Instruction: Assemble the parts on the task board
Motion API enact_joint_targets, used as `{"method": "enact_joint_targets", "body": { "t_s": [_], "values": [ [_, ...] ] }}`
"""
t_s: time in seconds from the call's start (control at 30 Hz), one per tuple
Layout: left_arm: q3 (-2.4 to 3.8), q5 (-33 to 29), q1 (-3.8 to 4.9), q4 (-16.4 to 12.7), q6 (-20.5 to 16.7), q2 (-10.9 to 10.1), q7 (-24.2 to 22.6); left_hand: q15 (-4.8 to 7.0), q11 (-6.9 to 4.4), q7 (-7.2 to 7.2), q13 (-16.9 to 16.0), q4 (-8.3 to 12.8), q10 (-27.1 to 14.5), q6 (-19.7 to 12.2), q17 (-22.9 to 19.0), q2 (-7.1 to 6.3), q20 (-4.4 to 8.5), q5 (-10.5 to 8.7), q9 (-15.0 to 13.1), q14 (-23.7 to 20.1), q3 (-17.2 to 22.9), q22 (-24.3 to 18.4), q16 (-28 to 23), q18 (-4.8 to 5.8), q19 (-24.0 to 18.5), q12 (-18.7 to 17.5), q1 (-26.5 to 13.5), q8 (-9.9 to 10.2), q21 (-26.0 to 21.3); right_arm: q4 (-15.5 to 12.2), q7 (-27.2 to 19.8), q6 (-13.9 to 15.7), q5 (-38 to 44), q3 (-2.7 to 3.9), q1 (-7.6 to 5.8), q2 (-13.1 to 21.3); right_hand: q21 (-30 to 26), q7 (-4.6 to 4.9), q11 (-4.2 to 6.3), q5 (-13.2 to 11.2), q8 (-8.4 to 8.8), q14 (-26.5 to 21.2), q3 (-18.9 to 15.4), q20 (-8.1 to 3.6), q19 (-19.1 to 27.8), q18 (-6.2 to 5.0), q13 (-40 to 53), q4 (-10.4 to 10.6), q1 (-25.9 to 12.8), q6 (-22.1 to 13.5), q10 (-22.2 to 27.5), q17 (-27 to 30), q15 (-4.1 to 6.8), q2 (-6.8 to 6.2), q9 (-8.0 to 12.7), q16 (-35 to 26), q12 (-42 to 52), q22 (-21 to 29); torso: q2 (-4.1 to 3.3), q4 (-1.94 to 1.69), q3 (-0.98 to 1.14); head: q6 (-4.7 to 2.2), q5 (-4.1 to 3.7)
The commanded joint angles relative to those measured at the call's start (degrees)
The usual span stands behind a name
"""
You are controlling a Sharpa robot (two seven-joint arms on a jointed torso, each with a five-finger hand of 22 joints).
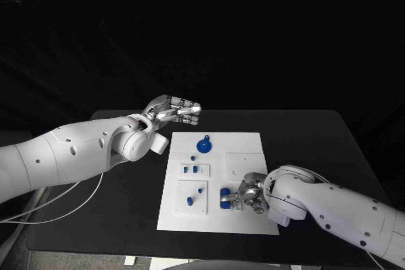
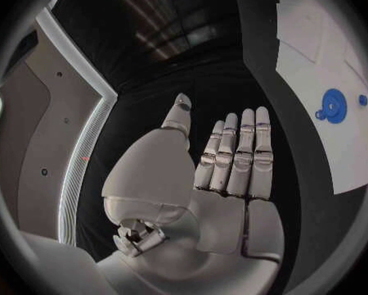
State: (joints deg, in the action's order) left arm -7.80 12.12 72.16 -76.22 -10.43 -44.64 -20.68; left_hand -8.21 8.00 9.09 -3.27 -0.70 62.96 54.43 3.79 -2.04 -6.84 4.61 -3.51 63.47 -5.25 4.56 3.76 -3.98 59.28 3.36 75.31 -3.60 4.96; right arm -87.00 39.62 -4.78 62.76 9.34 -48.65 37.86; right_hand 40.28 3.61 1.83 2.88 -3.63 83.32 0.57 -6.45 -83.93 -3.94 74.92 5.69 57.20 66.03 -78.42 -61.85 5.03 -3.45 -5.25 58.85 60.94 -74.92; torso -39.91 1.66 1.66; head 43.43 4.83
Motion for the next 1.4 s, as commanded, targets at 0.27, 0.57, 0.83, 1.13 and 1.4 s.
{"method": "enact_joint_targets", "body": {
  "t_s": [0.27, 0.57, 0.83, 1.13, 1.4],
  "values": [
    [0.03, 0.2, 0.03, 0.0, 0.8, 0.0, -0.1, 0.07, 0.14, 0.06, -0.1, -0.5, -0.3, -0.5, 0.0, -0.59, -0.54, 0.07, 0.1, -0.5, 0.0, -0.1, -0.2, -0.17, 0.0, 0.2, -0.2, 0.1, -0.1, -3.3, 1.6, -2.3, 0.8, -0.26, 0.41, 2.1, -0.3, 0.00, -0.20, -0.1, -0.07, 0.2, 0.0, -0.30, -3.2, -0.03, 1.5, 0.2, -0.1, -0.1, -0.1, -0.2, 0.32, 0.55, -0.1, -0.2, -0.3, -4.3, 0.00, 0.03, 0.04, -0.10, -0.11],
    [0.03, -0.5, 0.03, 0.1, 0.9, -0.1, 0.1, 0.07, 0.14, 0.05, -0.1, -0.6, -0.3, -0.4, 0.0, -0.57, -0.54, 0.04, 0.1, -0.5, 0.0, -0.1, -0.2, -0.17, 0.0, 0.2, -0.2, 0.1, -0.2, -6.1, -0.4, -1.6, 2.1, 0.17, 0.40, 4.5, 0.1, 0.25, -0.43, 0.0, -0.06, 0.3, 1.6, 0.08, -3.2, -0.48, 1.5, -0.8, 1.1, -1.4, -0.1, -0.4, 0.07, -0.19, -2.6, 0.1, 0.0, -4.4, 0.00, 0.11, 0.08, -0.27, -0.01],
    [0.03, -0.6, 0.03, 0.3, 0.9, -0.1, 0.2, 0.07, 0.14, 0.05, -0.1, -0.6, -0.3, -0.4, 0.0, -0.57, -0.54, 0.04, 0.1, -0.5, 0.0, -0.1, -0.2, -0.17, 0.0, 0.2, -0.2, 0.1, -0.2, -7.0, -2.9, -1.7, 2.4, 0.66, 0.40, 5.2, 0.3, 0.18, -0.39, 0.1, -0.07, 0.3, 1.8, 0.06, -3.2, -0.54, 1.5, -0.9, 1.9, -1.3, -0.1, -0.5, 0.09, -0.70, -3.5, 0.3, 0.3, -4.4, -0.04, -0.04, 0.11, -0.35, -0.29],
    [0.03, -0.6, 0.02, 0.4, 0.9, -0.1, 0.4, 0.10, 0.13, 0.03, -0.1, -0.6, -0.3, -0.3, 0.0, -0.39, -0.53, 0.12, 0.1, -0.5, 0.0, -0.1, -0.2, -0.17, 0.0, 0.2, -0.2, 0.1, -0.2, -7.8, -6.2, -3.5, 6.6, 0.76, 0.42, 5.1, 0.9, -1.05, 0.30, 15.8, -0.04, 0.3, 6.6, -0.26, -3.2, -0.09, 1.6, -6.6, 9.3, 2.9, -0.6, -0.6, 0.52, -2.23, -4.3, 0.6, 0.9, -4.6, -0.01, 0.02, -0.02, -0.14, -0.33],
    [0.03, -0.6, 0.02, 0.4, 1.0, -0.1, 0.5, 0.10, 0.13, 0.03, -0.1, -0.6, -0.3, -0.3, 0.0, -0.39, -0.53, 0.12, 0.1, -0.5, 0.0, -0.1, -0.2, -0.17, 0.0, 0.2, -0.2, 0.1, -0.2, -7.9, -6.4, -3.5, 9.3, 0.67, 0.62, 4.3, 1.2, -3.23, 1.64, 23.1, 0.02, 0.4, 8.4, -1.29, -3.2, 1.07, 1.9, -9.1, 9.3, 6.7, -1.3, -0.6, 1.35, -2.09, -12.8, 0.6, 1.2, -4.6, -0.01, -0.08, -0.06, 0.13, -0.35]
  ]
}}
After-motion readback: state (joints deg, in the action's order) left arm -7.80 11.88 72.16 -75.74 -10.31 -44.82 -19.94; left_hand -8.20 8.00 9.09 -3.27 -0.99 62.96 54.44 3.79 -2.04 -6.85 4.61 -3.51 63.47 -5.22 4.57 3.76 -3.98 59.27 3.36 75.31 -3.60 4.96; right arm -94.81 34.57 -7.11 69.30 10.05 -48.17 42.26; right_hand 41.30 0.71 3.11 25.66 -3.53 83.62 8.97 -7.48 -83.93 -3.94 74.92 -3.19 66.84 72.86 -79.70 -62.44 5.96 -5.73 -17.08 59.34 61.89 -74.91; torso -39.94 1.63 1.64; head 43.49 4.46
